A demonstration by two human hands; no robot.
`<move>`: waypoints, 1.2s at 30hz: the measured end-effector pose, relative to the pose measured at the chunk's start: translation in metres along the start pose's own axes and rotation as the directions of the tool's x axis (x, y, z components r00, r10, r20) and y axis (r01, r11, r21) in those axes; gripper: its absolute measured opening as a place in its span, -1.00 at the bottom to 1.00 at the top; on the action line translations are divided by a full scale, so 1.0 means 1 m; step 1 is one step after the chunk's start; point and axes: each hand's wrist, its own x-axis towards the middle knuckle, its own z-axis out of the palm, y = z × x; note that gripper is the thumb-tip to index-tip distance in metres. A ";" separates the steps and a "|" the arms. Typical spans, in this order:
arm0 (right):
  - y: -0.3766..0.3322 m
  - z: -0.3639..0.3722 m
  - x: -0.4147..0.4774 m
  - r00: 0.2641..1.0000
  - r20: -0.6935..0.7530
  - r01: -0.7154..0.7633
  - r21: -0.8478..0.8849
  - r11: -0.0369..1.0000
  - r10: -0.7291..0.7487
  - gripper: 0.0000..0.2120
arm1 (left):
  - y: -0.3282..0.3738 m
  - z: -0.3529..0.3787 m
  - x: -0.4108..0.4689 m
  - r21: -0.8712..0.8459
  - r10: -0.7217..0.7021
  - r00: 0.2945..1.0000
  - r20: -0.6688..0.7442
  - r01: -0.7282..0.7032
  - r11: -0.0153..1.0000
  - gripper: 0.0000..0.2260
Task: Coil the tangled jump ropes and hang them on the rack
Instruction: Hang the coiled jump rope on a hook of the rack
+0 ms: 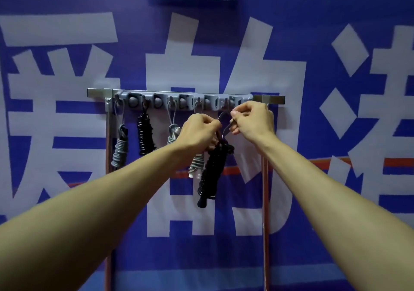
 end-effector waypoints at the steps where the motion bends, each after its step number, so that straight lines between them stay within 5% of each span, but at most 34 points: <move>1: 0.004 0.003 0.012 1.000 -0.001 -0.001 0.011 1.000 0.001 -0.95 | -0.001 0.002 0.013 -0.002 0.006 1.000 0.002 -0.006 1.000 -0.79; 7: 0.019 0.023 0.074 1.000 0.003 -0.019 0.066 0.998 0.019 -0.93 | -0.008 0.011 0.083 0.012 0.046 0.998 -0.046 -0.046 0.999 -0.74; 14: 0.037 0.059 0.115 0.967 -0.125 -0.182 0.271 0.945 0.222 -0.76 | -0.017 0.024 0.133 -0.110 0.015 0.997 -0.080 -0.024 0.994 -0.69; 20: 0.064 0.072 0.113 0.957 -0.107 -0.238 0.246 0.939 0.271 -0.92 | -0.045 0.030 0.136 -0.048 -0.018 1.000 -0.016 0.017 0.999 -0.74; 27: 0.072 0.059 0.079 0.967 -0.088 -0.235 0.063 0.970 0.239 -0.75 | -0.061 0.020 0.105 -0.021 -0.048 0.997 0.053 0.050 0.999 -0.84; 31: 0.063 0.040 0.033 0.969 0.031 -0.241 -0.103 0.965 0.245 -0.76 | -0.069 0.015 0.050 -0.055 -0.117 0.987 0.108 0.123 0.991 -0.96; 36: 0.071 0.026 -0.046 0.910 0.293 -0.259 -0.148 0.954 0.293 -0.81 | -0.096 0.019 -0.041 -0.067 -0.236 0.951 0.198 0.254 0.965 -0.81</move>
